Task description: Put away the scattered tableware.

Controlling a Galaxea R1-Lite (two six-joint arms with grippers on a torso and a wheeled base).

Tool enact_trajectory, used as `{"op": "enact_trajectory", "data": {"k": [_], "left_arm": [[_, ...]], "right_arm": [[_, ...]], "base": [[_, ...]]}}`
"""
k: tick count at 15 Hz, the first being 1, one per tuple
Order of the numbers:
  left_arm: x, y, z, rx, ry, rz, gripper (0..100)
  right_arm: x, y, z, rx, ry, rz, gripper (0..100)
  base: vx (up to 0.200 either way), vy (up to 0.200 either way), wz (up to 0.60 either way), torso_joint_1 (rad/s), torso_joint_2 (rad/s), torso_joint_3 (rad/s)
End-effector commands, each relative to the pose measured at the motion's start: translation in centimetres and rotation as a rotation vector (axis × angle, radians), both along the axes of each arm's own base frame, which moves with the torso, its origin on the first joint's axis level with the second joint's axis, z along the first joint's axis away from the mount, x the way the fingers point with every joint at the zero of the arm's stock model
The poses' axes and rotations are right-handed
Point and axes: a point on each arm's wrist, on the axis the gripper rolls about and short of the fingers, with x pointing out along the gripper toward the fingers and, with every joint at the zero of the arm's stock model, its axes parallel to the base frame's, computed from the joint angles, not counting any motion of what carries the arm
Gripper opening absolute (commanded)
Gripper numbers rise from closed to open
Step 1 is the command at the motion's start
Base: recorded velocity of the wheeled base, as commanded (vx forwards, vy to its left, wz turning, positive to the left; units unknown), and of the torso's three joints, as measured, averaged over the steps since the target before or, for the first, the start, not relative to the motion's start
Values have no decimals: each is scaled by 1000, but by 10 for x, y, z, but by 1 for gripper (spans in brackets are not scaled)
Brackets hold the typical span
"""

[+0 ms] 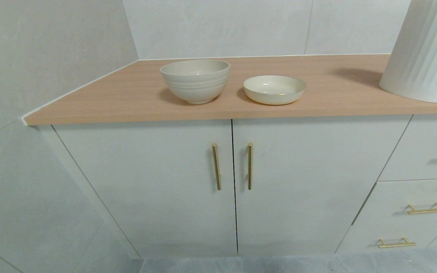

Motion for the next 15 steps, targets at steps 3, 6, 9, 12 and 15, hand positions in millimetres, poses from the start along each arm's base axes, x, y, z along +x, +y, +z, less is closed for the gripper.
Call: {"op": "enact_trajectory", "data": {"k": [3,6,9,12,15], "left_arm": [[0,0,0,0,0,0,100],[0,0,0,0,0,0,100],[0,0,0,0,-1,0,100],[0,0,0,0,-1,0,100],[0,0,0,0,0,0,100]], "right_arm": [[0,0,0,-10,-1,3,100],[-13,0,47,10,-136,17,100],[1,2,46,9,72,163,100],[11,6,46,36,197,336,100],[41,9,66,58,350,405,100]], "base": [[0,0,0,0,0,0],[0,0,0,0,0,0],[0,0,0,0,0,0],[0,0,0,0,0,0],[0,0,0,0,0,0]]}}
